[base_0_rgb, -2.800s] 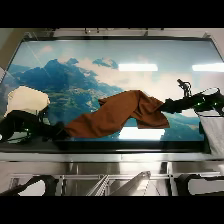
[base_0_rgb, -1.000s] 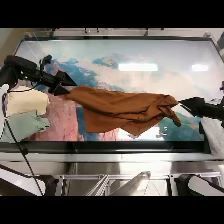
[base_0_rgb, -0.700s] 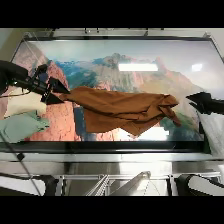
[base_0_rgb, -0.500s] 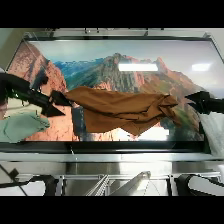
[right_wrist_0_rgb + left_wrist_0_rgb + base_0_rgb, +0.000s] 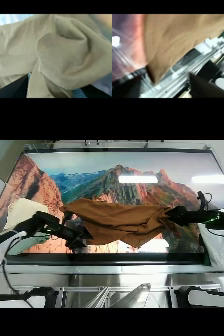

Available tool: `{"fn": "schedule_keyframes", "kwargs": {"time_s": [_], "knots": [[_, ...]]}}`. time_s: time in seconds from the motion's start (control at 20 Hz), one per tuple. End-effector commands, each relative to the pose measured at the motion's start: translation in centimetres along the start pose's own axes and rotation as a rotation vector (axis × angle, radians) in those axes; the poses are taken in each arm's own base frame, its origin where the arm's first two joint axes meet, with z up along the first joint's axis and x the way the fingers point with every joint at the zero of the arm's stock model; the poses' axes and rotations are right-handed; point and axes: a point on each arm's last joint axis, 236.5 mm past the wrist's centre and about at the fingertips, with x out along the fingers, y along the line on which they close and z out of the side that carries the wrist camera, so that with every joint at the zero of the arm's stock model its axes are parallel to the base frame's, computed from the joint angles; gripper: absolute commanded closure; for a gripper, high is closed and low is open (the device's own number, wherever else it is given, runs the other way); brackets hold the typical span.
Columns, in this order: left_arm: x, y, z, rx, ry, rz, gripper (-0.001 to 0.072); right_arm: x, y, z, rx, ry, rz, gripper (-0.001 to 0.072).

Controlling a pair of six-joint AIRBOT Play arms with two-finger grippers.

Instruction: Fold the shirts.

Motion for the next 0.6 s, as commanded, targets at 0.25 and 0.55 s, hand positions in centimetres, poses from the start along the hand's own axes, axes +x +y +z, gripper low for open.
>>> {"fn": "schedule_keyframes", "kwargs": {"time_s": [0.25,0.55], "knots": [[2.4,-6.1,3.9,0.242,-0.001,0.033,0.0679,1.1,2.0,0.3,0.018,-0.010,0.058,0.0136],[1.1,-7.1,1.8,0.268,0.056,0.011,0.0679,0.9,2.3,2.1,0.027,-0.083,0.072,0.0139]]}}
